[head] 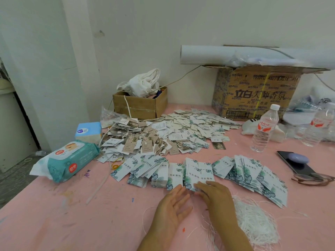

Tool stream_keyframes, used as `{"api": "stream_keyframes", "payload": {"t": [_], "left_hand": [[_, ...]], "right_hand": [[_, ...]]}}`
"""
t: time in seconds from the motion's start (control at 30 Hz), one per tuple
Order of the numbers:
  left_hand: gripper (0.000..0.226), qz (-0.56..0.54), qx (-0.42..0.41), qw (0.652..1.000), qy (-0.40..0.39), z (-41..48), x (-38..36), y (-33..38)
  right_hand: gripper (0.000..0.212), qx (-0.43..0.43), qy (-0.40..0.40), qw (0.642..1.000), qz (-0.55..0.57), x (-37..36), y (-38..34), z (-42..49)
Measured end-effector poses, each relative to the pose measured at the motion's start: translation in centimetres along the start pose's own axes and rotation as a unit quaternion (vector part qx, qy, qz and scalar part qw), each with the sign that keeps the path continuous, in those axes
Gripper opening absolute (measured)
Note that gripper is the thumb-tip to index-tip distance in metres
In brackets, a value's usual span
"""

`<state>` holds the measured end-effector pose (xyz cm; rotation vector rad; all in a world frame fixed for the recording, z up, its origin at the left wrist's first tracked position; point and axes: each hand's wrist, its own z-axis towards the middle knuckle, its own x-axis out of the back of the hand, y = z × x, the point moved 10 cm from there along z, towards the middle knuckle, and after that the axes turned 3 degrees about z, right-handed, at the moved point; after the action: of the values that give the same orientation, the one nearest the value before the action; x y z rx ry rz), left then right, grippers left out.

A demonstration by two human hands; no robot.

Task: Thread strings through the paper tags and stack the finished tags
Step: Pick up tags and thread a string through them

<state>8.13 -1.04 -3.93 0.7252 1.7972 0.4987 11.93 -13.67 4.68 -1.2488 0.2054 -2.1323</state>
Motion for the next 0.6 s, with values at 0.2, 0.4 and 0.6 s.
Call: {"api": "stream_keyframes", "payload": {"t": [0.2,0.4,0.6], "left_hand": [[0.044,-0.004,-0.005,1.000,-0.005,0.1,0.0,0.0],[0.045,-0.007,-0.008,1.000,-0.014,-0.2,-0.1,0.2],[0.051,-0.013,-0.028,0.999,-0.024,-0.6,-0.2,0.9]], "right_hand": [[0.028,0.002,0.020,0.999,0.034,1.2,-0.5,0.1],[0.036,0.049,0.125,0.989,-0.060,3.0,-1.9,-0.3],[0.021,0.010,0.252,0.968,-0.013,5.4,-0.3,-1.5]]}}
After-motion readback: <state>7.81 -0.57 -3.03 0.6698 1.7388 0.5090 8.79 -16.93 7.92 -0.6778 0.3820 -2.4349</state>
